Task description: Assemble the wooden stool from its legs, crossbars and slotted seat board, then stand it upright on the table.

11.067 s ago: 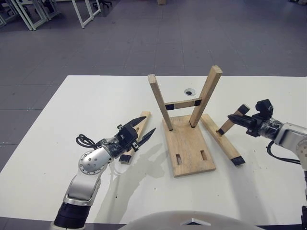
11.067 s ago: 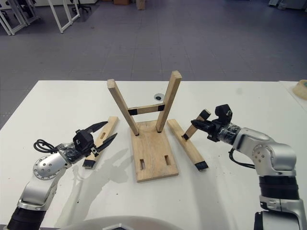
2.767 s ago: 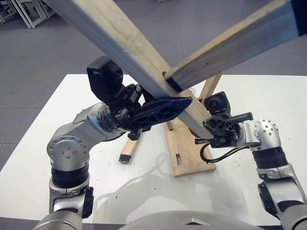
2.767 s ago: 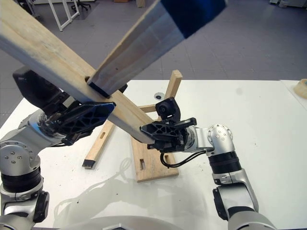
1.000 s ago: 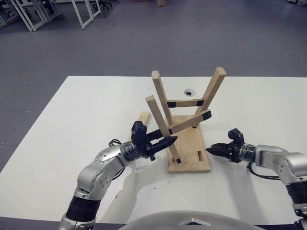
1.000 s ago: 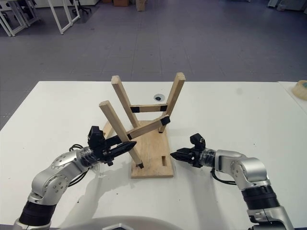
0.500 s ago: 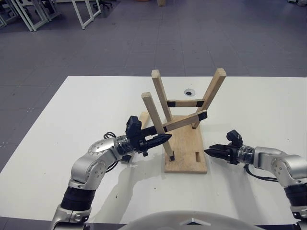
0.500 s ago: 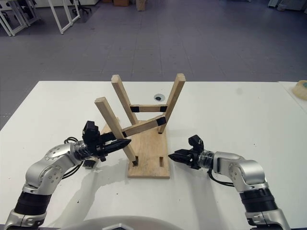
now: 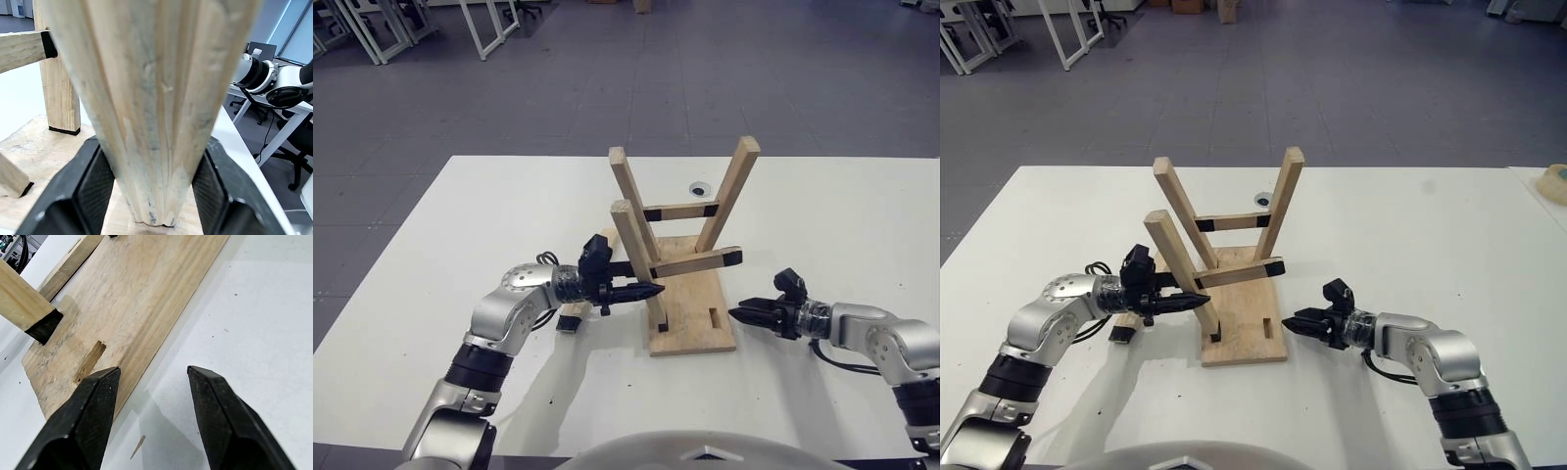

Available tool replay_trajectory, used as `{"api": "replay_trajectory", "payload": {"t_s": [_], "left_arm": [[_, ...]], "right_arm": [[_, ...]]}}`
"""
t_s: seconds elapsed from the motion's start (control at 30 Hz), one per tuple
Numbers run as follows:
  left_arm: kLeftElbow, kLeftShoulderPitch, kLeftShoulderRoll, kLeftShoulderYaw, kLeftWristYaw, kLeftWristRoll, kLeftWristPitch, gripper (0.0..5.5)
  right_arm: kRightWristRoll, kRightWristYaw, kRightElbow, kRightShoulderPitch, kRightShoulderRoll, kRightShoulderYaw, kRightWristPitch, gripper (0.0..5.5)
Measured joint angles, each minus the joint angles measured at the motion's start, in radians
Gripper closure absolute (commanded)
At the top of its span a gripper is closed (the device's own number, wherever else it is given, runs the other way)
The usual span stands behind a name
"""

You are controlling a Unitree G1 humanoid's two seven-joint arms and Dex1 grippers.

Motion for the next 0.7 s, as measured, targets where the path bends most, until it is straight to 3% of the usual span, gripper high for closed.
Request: {"api": "replay_trajectory", "payload": {"t_s": [0.37, 0.7], "left_arm": [[-0.253, 0.243, 0.03, -0.05, 0.271, 0.228, -0.224, 3.4], [-0.261, 0.304, 0.03, -0.096, 0.392, 0.273, -0.352, 3.4]], "right_arm": [[-0.006, -0.014, -0.024, 0.026, 0.007, -0.013, -0.003, 2.98], [-0.006, -0.029, -0.037, 0.045, 0.016, -0.032, -0.002, 2.98]]}}
